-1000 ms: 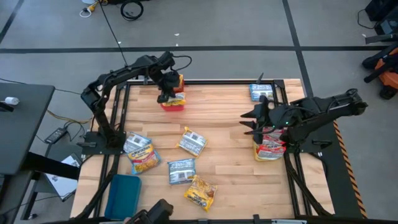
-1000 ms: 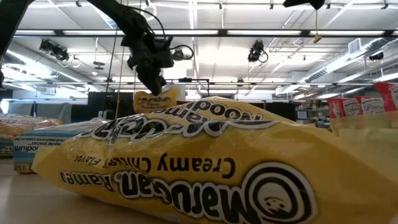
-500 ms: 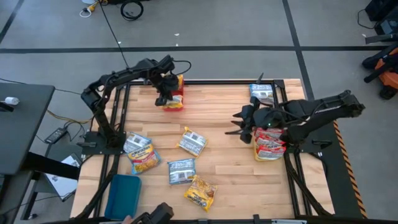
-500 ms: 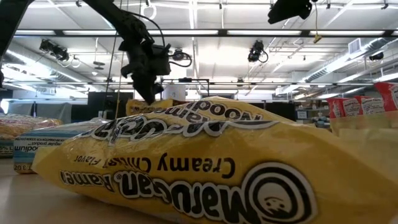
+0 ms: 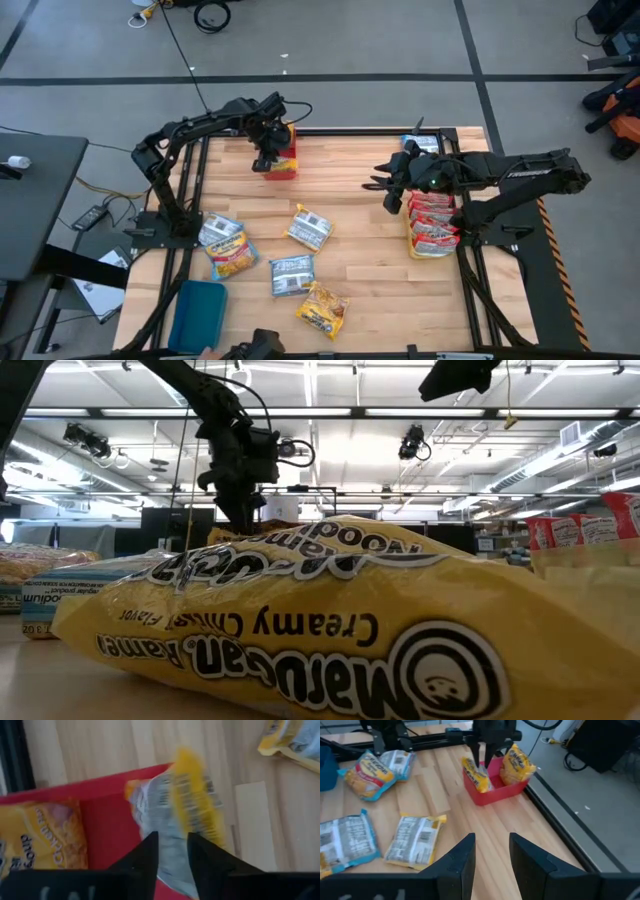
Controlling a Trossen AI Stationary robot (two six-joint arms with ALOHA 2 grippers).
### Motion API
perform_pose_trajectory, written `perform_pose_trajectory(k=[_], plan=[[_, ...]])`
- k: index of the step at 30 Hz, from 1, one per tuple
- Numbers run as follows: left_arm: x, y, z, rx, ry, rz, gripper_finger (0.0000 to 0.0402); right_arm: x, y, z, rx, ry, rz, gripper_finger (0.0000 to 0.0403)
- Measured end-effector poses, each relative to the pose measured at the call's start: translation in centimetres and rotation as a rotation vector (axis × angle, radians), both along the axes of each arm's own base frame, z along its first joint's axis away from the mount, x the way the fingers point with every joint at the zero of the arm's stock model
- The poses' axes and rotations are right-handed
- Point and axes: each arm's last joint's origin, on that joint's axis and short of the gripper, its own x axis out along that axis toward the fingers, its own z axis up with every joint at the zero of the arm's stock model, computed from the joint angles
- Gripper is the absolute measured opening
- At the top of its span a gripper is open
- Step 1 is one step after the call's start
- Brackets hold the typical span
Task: Sort Maruchan noodles
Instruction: Put the yellow noodle pack into the pink bin
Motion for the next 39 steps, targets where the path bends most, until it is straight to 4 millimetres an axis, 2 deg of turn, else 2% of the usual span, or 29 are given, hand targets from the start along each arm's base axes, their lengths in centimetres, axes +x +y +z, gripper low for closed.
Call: perform_pose_trajectory(k=[5,10,13,16,19,22,27,34,37,39], plan=[[0.3,0.2,0.8,0.016,-0.011,0.041,0.0154,-0.1,-0.8,0.0,-0.032,0.016,-0.017,0.0124],[1.4,0.2,3.6,0.047,-0.052,0.106,0.0178,-0.1,-1.8,0.0,-0.077,0.042,-0.033,0.0124],[2.3,-0.6,5.6,0.015,-0.076,0.199,0.0181,-0.2,-2.4,0.0,-0.101,0.059,-0.045,0.0124],[3.6,-2.4,7.1,-0.040,-0.104,0.304,0.0181,-0.2,-2.9,0.0,-0.117,0.071,-0.057,0.0124],[5.2,-5.2,7.5,-0.096,-0.096,0.338,0.0181,-0.3,-3.3,0.0,-0.125,0.080,-0.068,0.0124],[6.7,-8.9,7.4,-0.129,-0.064,0.295,0.0181,-0.4,-3.5,-0.1,-0.148,0.114,-0.028,0.0124],[8.7,-16.0,7.4,-0.021,-0.035,0.161,0.0181,-1.6,-3.3,0.2,-0.177,0.149,0.042,0.0124],[9.7,-24.0,6.9,0.235,-0.043,0.073,0.0181,-5.3,-2.5,1.1,-0.169,0.170,0.090,0.0124],[9.7,-26.7,5.6,0.228,-0.051,0.078,0.0181,-7.2,-2.1,1.3,-0.142,0.164,0.090,0.0124],[9.0,-28.4,3.9,0.220,-0.004,0.065,0.0181,-8.3,-1.8,1.4,-0.103,0.150,0.092,0.0124]])
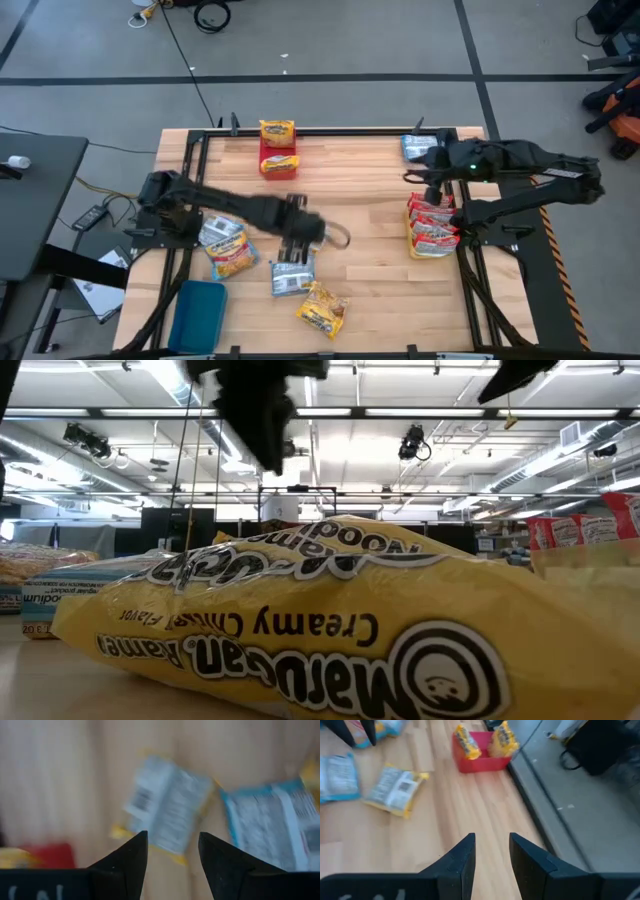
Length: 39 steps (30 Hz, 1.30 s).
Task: Sort Maruchan noodles
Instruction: Put the yellow noodle pack into the pink bin
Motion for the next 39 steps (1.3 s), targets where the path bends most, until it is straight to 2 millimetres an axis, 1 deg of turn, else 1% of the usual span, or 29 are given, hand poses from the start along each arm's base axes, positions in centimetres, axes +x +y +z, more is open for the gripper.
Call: perform_pose_trajectory(k=[4,6,8,13,18,20,24,28,31,34,36,39], plan=[[-1.5,-2.8,-3.6,0.013,0.070,-0.071,0.0181,-1.9,0.6,0.2,0.103,-0.039,0.005,0.0124],[-2.0,-3.7,-5.0,0.016,0.073,-0.100,0.0181,-2.5,0.8,0.1,0.132,-0.045,0.001,0.0124],[-2.3,-4.2,-6.3,0.016,0.058,-0.121,0.0181,-2.8,0.9,0.2,0.146,-0.052,0.003,0.0124],[-2.5,-4.1,-8.8,0.065,-0.020,-0.105,0.0181,-2.9,1.0,0.2,0.146,-0.056,0.002,0.0124],[-3.4,-3.5,-11.0,0.135,-0.036,-0.083,0.0181,-2.4,1.0,0.0,0.151,-0.038,-0.006,0.0124],[-3.7,-3.4,-11.3,0.155,-0.014,-0.100,0.0181,-2.1,1.1,-0.1,0.160,-0.034,-0.015,0.0124],[-3.4,-3.5,-10.9,0.165,-0.030,-0.107,0.0189,-1.8,1.1,-0.2,0.161,-0.022,-0.017,0.0124],[-3.1,-3.4,-10.7,0.159,-0.046,-0.093,0.0225,-1.4,1.1,-0.3,0.158,-0.009,-0.020,0.0124],[-3.2,-2.9,-11.0,0.157,-0.043,-0.064,0.0263,-1.2,1.1,-0.4,0.151,-0.002,-0.029,0.0124],[-3.5,-2.4,-11.4,0.212,-0.018,-0.086,0.0294,-1.0,1.1,-0.5,0.147,0.004,-0.032,0.0124],[-3.6,-2.1,-11.9,0.243,-0.024,-0.110,0.0303,-0.9,1.1,-0.5,0.146,0.007,-0.032,0.0124],[-3.7,-2.0,-12.8,0.256,-0.055,-0.164,0.0304,-0.8,1.1,-0.5,0.147,0.010,-0.034,0.0124]])
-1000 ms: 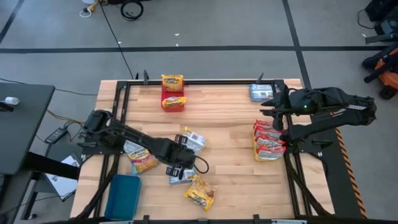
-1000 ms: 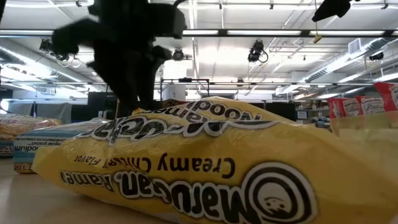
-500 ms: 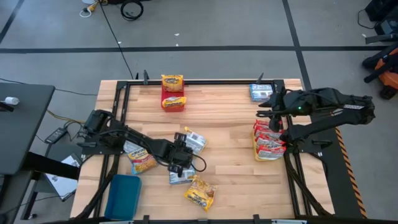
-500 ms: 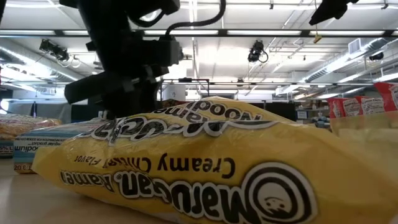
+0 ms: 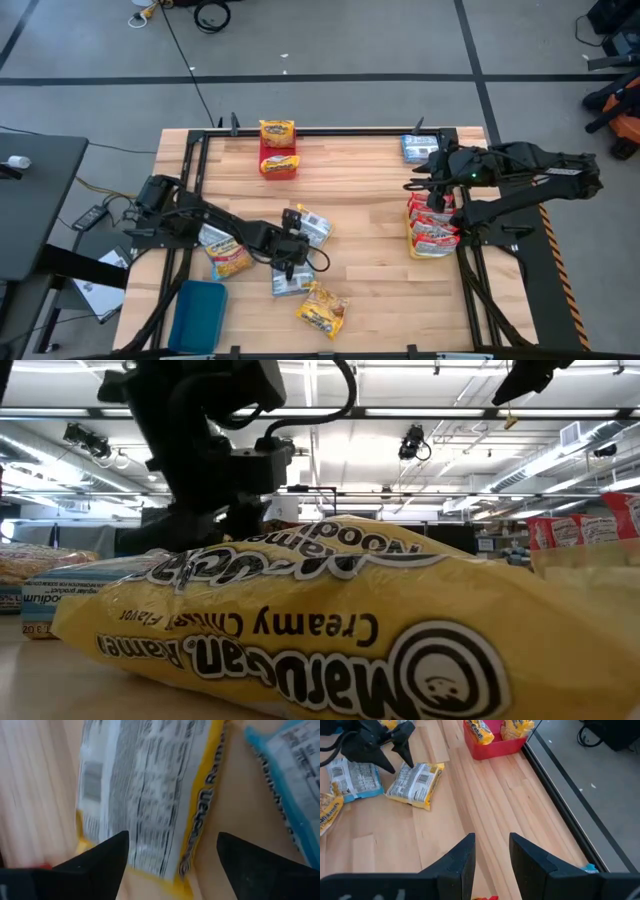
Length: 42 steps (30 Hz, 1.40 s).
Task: Sort Maruchan noodles
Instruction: Put the yellow noodle pack into the pink bin
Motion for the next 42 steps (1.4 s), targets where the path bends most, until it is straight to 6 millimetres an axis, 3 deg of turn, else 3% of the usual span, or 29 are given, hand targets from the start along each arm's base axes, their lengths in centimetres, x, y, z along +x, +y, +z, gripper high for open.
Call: perform_pose_trajectory(k=[8,16,19,24,31,36,39,42], plan=[[-0.7,0.6,-1.7,0.049,-0.051,-0.051,0.0252,0.1,0.0,0.0,0.018,-0.004,-0.017,0.0124],[-0.8,1.8,-2.0,0.097,-0.032,-0.020,0.0082,0.1,0.0,0.0,0.012,-0.002,-0.011,0.0124],[0.0,2.0,-1.0,0.096,-0.008,-0.024,0.0021,0.1,0.0,0.0,0.012,-0.002,-0.011,0.0124],[2.2,3.7,3.2,-0.008,-0.003,0.089,0.0012,0.1,0.0,0.0,0.011,-0.003,-0.010,0.0124],[3.6,9.9,13.2,-0.330,-0.073,0.186,0.0010,0.1,0.0,0.0,-0.015,0.008,0.022,0.0124],[1.4,16.1,18.3,-0.624,-0.157,0.233,0.0009,0.2,0.0,0.1,-0.038,0.010,0.046,0.0124],[-0.7,19.6,19.7,-0.713,-0.177,0.276,0.0009,0.3,0.0,0.2,-0.038,-0.005,0.046,0.0124],[-2.8,23.0,20.0,-0.716,-0.181,0.329,0.0009,0.4,0.0,0.3,-0.037,-0.021,0.046,0.0124]])
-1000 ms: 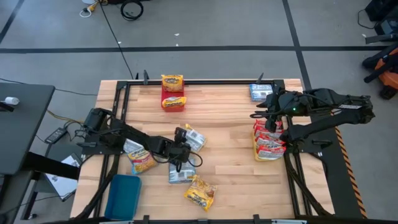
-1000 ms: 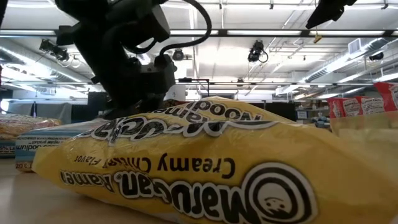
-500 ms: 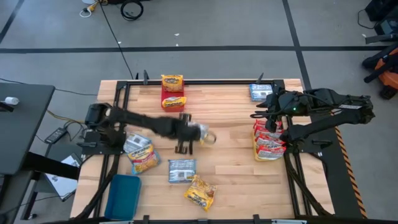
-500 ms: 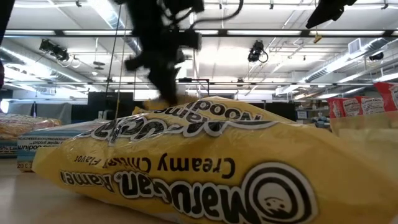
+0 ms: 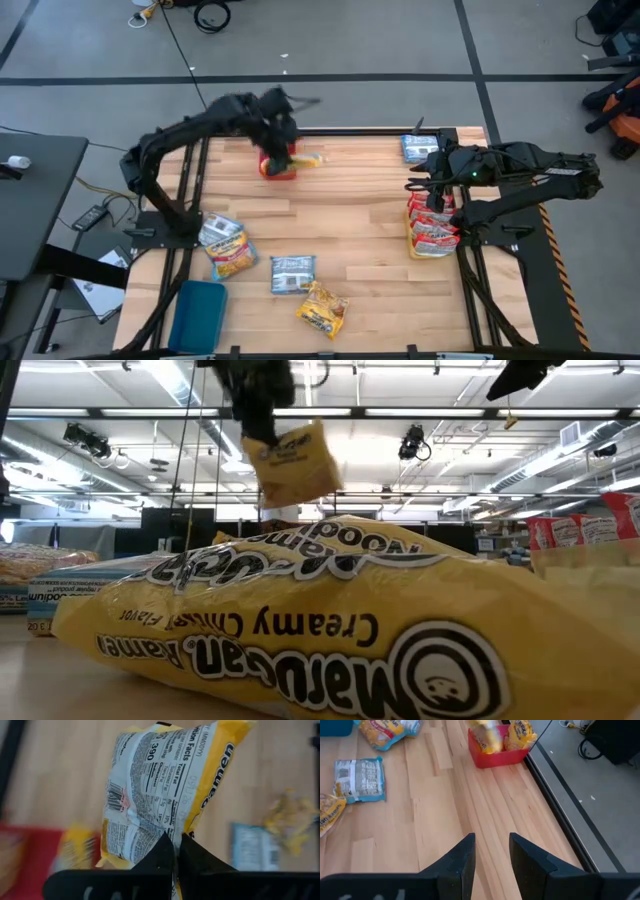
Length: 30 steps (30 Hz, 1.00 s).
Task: Sort Maruchan noodles
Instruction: Put the yellow noodle pack into the pink bin
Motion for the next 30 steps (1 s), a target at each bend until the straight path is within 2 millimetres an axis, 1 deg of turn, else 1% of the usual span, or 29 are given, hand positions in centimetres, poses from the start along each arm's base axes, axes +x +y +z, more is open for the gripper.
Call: perform_pose_trajectory(k=[6,8,11,13,15,17,20,23,28,30], plan=[[-4.9,6.8,-0.6,0.006,0.083,0.243,0.0009,0.1,-0.1,0.1,0.006,-0.016,-0.010,0.0124],[-6.6,8.4,-1.1,-0.021,0.120,0.311,0.0009,0.4,-0.1,0.2,0.008,-0.033,-0.017,0.0124],[-8.5,10.4,-2.2,-0.084,0.173,0.364,0.0009,1.0,-0.3,0.5,0.011,-0.075,-0.032,0.0124],[-9.1,11.1,-3.2,-0.149,0.222,0.364,0.0009,1.5,-0.4,0.6,0.010,-0.104,-0.045,0.0124],[-9.4,11.2,-3.9,-0.205,0.245,0.328,0.0009,2.1,-0.6,0.7,0.007,-0.120,-0.063,0.0124],[-9.2,11.1,-4.5,-0.238,0.262,0.272,0.0009,2.8,-0.9,0.7,0.006,-0.134,-0.080,0.0124],[-8.8,10.8,-4.6,-0.226,0.251,0.195,0.0009,3.7,-1.4,0.5,0.000,-0.129,-0.108,0.0124],[-8.5,10.8,-3.9,-0.205,0.223,0.166,0.0009,4.8,-2.0,0.0,-0.005,-0.109,-0.140,0.0124],[-8.3,11.6,-1.1,-0.152,0.176,0.166,0.0009,6.6,-3.2,-0.7,0.000,-0.080,-0.148,0.0124],[-7.9,12.3,-1.0,-0.177,0.183,0.169,0.0009,7.4,-3.7,-1.0,0.006,-0.079,-0.129,0.0124]])
